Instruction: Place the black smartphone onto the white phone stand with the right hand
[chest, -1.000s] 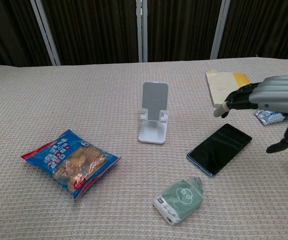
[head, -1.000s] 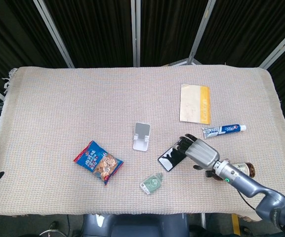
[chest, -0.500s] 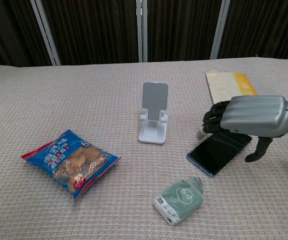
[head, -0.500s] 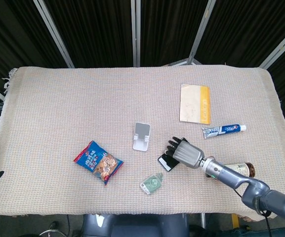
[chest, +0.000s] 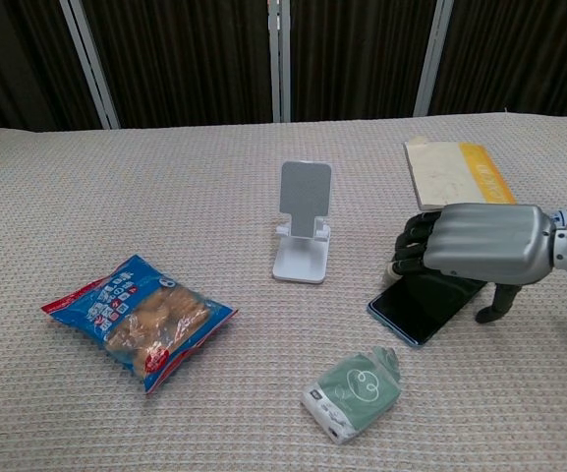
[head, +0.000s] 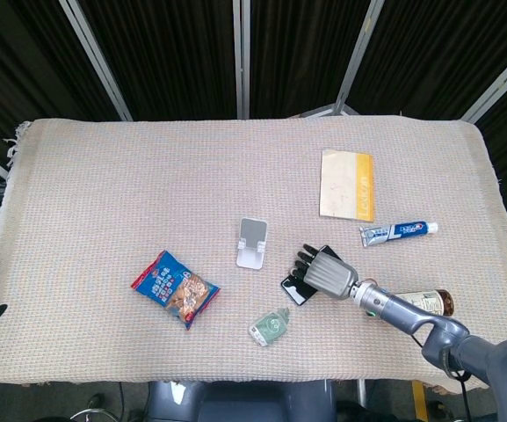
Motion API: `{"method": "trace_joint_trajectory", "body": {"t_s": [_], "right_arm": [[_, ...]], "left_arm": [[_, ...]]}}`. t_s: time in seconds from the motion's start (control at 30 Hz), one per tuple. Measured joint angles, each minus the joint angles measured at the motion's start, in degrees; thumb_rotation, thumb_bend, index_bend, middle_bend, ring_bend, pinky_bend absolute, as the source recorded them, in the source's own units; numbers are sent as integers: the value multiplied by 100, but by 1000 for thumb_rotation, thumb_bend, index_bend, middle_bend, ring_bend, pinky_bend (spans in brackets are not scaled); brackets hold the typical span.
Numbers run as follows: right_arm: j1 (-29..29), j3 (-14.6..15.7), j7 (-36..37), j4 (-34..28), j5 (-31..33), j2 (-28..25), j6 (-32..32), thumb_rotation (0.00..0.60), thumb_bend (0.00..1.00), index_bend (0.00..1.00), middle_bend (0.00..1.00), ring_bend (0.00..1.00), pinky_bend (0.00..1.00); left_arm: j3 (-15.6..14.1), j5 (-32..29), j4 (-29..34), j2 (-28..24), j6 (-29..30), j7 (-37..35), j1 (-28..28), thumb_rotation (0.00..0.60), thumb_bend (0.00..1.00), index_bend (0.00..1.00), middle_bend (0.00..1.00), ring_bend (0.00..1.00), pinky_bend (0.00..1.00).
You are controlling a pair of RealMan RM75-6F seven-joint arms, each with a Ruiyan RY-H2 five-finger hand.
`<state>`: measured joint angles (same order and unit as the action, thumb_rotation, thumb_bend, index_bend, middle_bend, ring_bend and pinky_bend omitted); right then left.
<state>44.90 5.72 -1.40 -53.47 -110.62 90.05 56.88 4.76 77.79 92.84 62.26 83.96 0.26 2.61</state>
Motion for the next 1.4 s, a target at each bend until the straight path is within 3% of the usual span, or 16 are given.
{"method": "trace_joint_trajectory", "body": {"t_s": [0.17, 0.27, 0.57, 0.77, 0.9, 1.07, 1.23, 1.4], "right_arm": [[-3, 62, 56, 268, 34, 132, 174, 600, 61, 449, 508, 399, 276], [-8, 94, 79, 403, -3, 164, 415, 600, 90, 493, 569, 459, 308], [-24, 78, -93, 516, -81, -22, 1155, 600, 108, 505, 575, 467, 346], [55, -115, -635, 54, -112, -440, 1527, 600, 108, 502, 572, 466, 346], [172, -341, -1317, -335, -118, -662, 1607, 600, 108, 498, 564, 466, 346], [418, -677, -2703, -769, -162, -793, 1469, 600, 109, 497, 558, 470, 346], [722, -1007, -4368, -1100, -207, -760, 1033, 600, 110, 494, 558, 470, 346], [993, -1315, -5577, -1306, -149, -561, 455, 600, 117, 494, 555, 470, 346]], "left_arm": [[5, -20, -13, 10, -19, 14, 8, 600, 0, 0, 0, 0, 0], [8, -31, -20, 14, -37, 12, 16, 600, 0, 0, 0, 0, 0], [12, -3, -14, -16, -19, -61, 11, 600, 0, 0, 0, 0, 0], [-2, 60, 14, -58, -2, -152, 2, 600, 0, 0, 0, 0, 0], [3, 51, 13, -67, -20, -178, 10, 600, 0, 0, 0, 0, 0], [33, -49, -20, -74, -80, -211, 23, 600, 0, 0, 0, 0, 0], [60, -158, -77, -68, -152, -233, 36, 600, 0, 0, 0, 0, 0], [85, -248, -138, -53, -217, -219, 57, 600, 0, 0, 0, 0, 0]]}}
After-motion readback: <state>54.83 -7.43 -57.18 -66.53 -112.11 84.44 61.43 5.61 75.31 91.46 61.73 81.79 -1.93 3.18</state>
